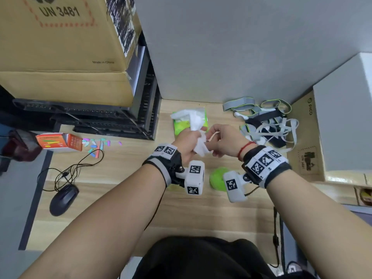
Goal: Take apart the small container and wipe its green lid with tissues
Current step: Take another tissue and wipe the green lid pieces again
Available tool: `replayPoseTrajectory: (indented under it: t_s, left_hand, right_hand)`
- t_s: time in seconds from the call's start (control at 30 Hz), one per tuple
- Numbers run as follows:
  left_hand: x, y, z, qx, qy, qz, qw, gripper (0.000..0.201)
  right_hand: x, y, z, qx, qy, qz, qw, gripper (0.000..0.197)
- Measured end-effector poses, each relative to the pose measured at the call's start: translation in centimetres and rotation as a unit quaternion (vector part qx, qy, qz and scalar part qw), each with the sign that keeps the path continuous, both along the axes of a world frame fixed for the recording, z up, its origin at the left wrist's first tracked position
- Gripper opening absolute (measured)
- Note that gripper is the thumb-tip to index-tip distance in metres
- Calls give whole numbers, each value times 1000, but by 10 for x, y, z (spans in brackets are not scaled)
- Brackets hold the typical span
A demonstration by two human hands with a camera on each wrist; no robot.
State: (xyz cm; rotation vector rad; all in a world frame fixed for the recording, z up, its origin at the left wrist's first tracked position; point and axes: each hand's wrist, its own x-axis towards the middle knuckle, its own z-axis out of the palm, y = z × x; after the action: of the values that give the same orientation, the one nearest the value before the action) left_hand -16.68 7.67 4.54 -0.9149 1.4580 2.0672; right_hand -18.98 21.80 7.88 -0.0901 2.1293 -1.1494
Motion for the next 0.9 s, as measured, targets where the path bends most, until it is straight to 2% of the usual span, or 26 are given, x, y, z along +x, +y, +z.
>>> replayPoseTrajectory:
  t_s: [0.07, 0.1, 0.17, 0.2, 0.27, 0.37, 0.4, 0.47, 0.57, 0.63, 0.7, 0.8, 0.9]
  left_hand:
    - [14, 4, -8, -57, -3, -4, 998, 33]
    - [21, 6, -9, -102, -10, -38, 994, 41]
    - [38, 9, -12, -223, -16, -136, 965, 52]
    - [48, 11, -13, -268, -16, -175, 947, 49]
    - [66, 14, -18, -290, 6, -233, 928, 34]
    - [86, 25, -28, -336, 28, -319, 886, 28]
    - [90, 29, -30, -332, 26, -319, 887, 24]
    - [97, 40, -30, -288, 14, -300, 909, 22]
    - [102, 56, -32, -215, -2, -294, 931, 38]
    - [105, 67, -31, -147, -35, -248, 957, 52]
    - [107, 75, -28, -80, -52, -178, 979, 56]
    - [108, 83, -25, -2, -38, -121, 992, 47]
    - [110, 86, -19, 5, -8, -105, 994, 30]
  right_hand:
    - [9, 14, -3, 52, 31, 8, 998, 23]
    - [14, 22, -5, 76, 50, 9, 996, 24]
    - [22, 38, -10, 116, 78, 19, 990, 22]
    - [27, 46, -13, 131, 84, 26, 987, 21]
    - [38, 56, -17, 151, 92, 34, 984, 19]
    - [55, 63, -21, 165, 120, 27, 979, 16]
    - [61, 64, -21, 167, 130, 32, 977, 16]
    - [73, 66, -23, 158, 141, 57, 976, 15]
    - [85, 73, -24, 140, 154, 94, 974, 15]
    - [89, 79, -24, 141, 156, 86, 974, 16]
    - [92, 82, -24, 146, 160, 80, 973, 15]
    - [96, 81, -26, 146, 159, 77, 973, 12]
    - [99, 80, -27, 136, 148, 63, 978, 10]
